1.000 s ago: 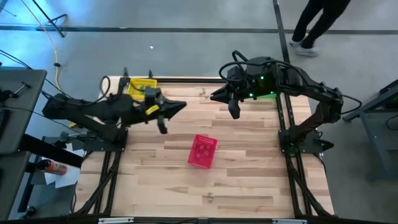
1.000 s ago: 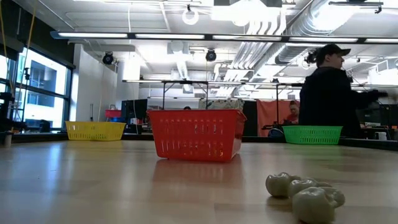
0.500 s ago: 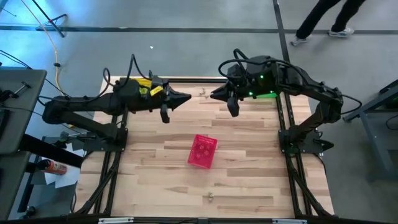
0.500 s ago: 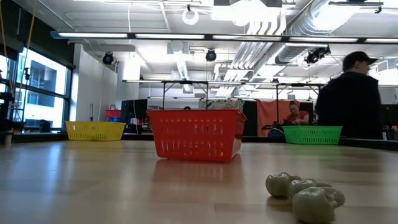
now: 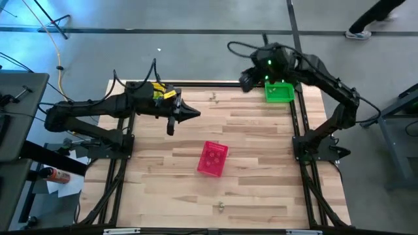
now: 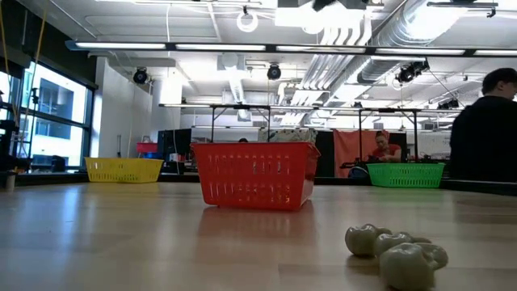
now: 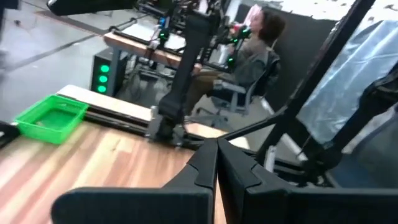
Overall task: Sort Halloween decoration
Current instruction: Put the white skull toy into the green bin
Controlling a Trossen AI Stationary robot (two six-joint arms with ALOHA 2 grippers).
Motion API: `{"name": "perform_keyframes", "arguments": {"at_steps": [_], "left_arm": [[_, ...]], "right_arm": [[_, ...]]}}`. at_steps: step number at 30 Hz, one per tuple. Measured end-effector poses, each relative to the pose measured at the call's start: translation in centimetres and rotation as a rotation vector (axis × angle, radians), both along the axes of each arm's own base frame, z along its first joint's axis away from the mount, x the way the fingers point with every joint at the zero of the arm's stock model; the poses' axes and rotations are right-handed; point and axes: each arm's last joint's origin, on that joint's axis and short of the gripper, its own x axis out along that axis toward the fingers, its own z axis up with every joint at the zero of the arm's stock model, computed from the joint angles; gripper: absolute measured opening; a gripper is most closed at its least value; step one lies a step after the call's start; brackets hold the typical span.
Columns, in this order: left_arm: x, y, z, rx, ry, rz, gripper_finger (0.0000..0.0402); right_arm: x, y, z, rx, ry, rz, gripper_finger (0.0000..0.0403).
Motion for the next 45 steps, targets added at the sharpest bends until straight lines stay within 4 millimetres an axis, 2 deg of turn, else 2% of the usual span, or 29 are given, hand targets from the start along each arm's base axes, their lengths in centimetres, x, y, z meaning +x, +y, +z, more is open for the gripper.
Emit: {"name": "perform_keyframes", "arguments": {"at_steps": [5,13,19,24,29,33,39,42,45], "left_arm": [[-0.2,1.3,0.0,0.012,0.004,0.055,0.0],[-0.6,3.7,-0.1,-0.031,0.005,0.233,0.0],[-0.9,4.8,-0.2,-0.061,0.014,0.294,0.0],[-1.3,5.7,-0.7,0.002,0.077,0.321,0.0],[-1.8,6.6,-1.4,-0.014,0.15,0.364,0.0],[-2.2,7.4,-1.8,-0.029,0.193,0.384,0.0],[-2.8,8.6,-1.9,-0.047,0.195,0.394,0.0],[-3.0,9.1,-1.9,-0.054,0.194,0.399,0.0],[-3.2,9.3,-1.9,-0.057,0.193,0.408,0.0]], "right_arm": [[-2.6,-4.8,-1.3,-0.025,0.196,-0.187,0.0032],[-6.0,-12.7,-3.5,-0.003,0.385,-0.365,0.0032],[-8.4,-17.2,-6.6,0.143,0.522,-0.483,0.0032],[-9.4,-19.8,-9.1,0.285,0.556,-0.526,0.0032],[-9.4,-20.5,-12.2,0.388,0.6,-0.511,0.0032],[-10.0,-19.4,-16.3,0.496,0.655,-0.534,0.0032],[-11.1,-17.9,-22.4,0.594,0.57,-0.554,0.0032],[-12.0,-18.0,-24.4,0.608,0.544,-0.616,0.0032],[-12.1,-18.3,-25.2,0.575,0.51,-0.664,0.0032]]}}
